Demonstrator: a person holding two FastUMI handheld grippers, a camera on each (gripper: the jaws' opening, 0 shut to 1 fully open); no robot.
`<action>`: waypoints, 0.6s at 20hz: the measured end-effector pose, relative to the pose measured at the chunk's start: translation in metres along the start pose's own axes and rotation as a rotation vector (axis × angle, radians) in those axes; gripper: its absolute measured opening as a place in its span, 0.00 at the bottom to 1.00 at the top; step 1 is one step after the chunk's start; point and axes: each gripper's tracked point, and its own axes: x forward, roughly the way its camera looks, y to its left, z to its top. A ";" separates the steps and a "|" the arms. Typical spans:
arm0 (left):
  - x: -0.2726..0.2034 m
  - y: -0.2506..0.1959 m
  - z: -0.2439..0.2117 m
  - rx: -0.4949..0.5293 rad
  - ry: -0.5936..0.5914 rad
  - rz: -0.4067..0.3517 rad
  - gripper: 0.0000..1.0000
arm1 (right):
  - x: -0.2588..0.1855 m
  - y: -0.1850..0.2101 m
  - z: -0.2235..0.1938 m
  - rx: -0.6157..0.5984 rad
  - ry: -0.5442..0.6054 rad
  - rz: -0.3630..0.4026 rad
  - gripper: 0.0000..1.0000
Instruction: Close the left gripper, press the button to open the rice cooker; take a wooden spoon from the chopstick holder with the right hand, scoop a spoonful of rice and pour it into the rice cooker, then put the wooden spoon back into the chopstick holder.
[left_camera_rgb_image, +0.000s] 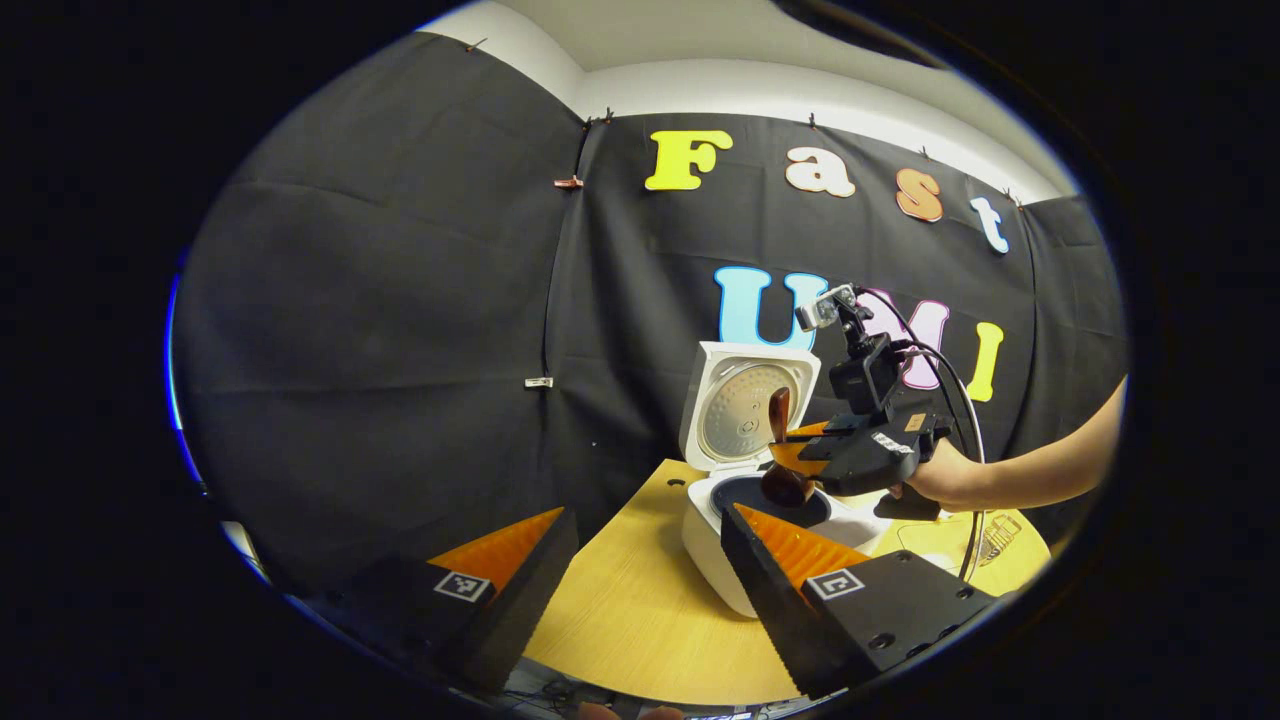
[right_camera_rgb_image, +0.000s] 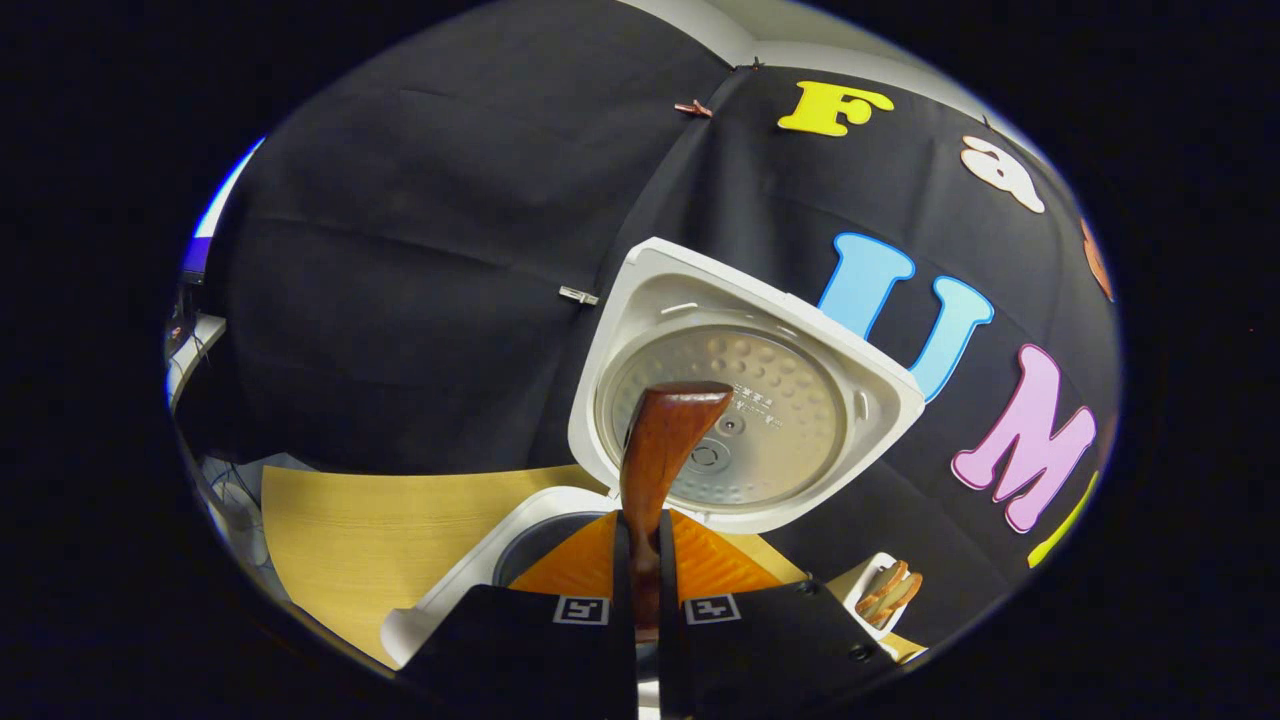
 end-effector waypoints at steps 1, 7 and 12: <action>-0.001 -0.002 -0.001 0.001 0.001 -0.002 0.99 | -0.001 -0.004 -0.001 0.016 0.004 -0.006 0.13; -0.002 -0.008 0.000 0.010 -0.002 -0.015 0.99 | -0.016 -0.051 0.000 0.271 -0.006 -0.084 0.13; -0.001 -0.017 0.003 0.021 -0.006 -0.040 0.99 | -0.068 -0.096 0.018 0.401 -0.094 -0.155 0.13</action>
